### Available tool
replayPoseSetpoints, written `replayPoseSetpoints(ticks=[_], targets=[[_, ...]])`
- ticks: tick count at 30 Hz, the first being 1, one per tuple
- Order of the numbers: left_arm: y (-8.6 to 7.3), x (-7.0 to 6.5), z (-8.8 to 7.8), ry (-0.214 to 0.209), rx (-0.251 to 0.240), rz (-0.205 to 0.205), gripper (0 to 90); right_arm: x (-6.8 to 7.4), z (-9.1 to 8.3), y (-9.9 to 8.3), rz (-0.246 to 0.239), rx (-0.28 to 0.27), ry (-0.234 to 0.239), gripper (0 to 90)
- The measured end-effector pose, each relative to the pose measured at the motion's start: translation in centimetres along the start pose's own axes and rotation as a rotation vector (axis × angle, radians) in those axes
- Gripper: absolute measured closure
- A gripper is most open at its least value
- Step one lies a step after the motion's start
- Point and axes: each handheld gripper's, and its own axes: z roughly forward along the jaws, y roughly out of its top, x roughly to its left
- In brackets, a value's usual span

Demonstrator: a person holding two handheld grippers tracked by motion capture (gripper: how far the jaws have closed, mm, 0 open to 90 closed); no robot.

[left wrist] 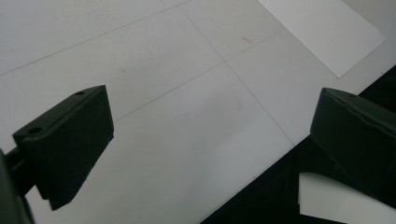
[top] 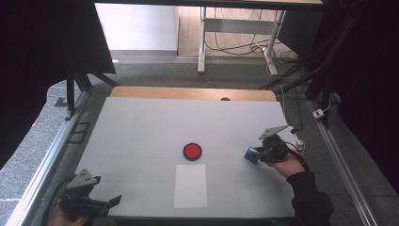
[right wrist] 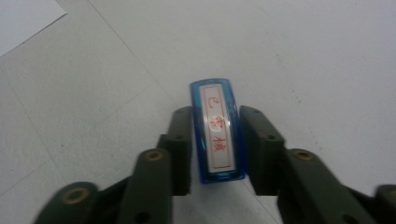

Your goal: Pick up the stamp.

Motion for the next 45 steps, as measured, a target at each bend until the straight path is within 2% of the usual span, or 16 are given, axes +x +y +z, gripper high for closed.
replayPoseSetpoints(ticks=[8,17,26,31,33,38,45], targets=[[0.0,0.0,0.0,0.002,0.001,0.002,0.0,0.1,-0.2,0.1,0.018,0.004,0.002,70.7],[0.0,0.0,0.0,0.001,0.003,0.002,0.2,0.6,-1.1,0.4,0.036,-0.033,-0.010,70.8],[-0.1,-0.1,0.0,0.004,-0.002,0.001,0.2,1.3,-1.8,0.9,0.070,-0.074,0.008,70.8],[-0.1,-0.1,0.0,0.003,-0.003,0.000,0.2,1.8,-2.3,1.0,0.052,-0.091,0.026,70.8],[-0.1,-0.1,0.0,0.002,-0.003,0.000,0.2,2.2,-2.6,1.1,0.032,-0.102,0.018,70.8],[0.0,-0.1,0.0,0.000,-0.003,0.002,0.2,3.0,-2.9,1.4,0.036,-0.129,0.013,70.8],[-0.1,-0.1,-0.1,-0.004,-0.003,0.005,0.2,4.2,-3.3,2.2,0.046,-0.163,0.049,70.8]])
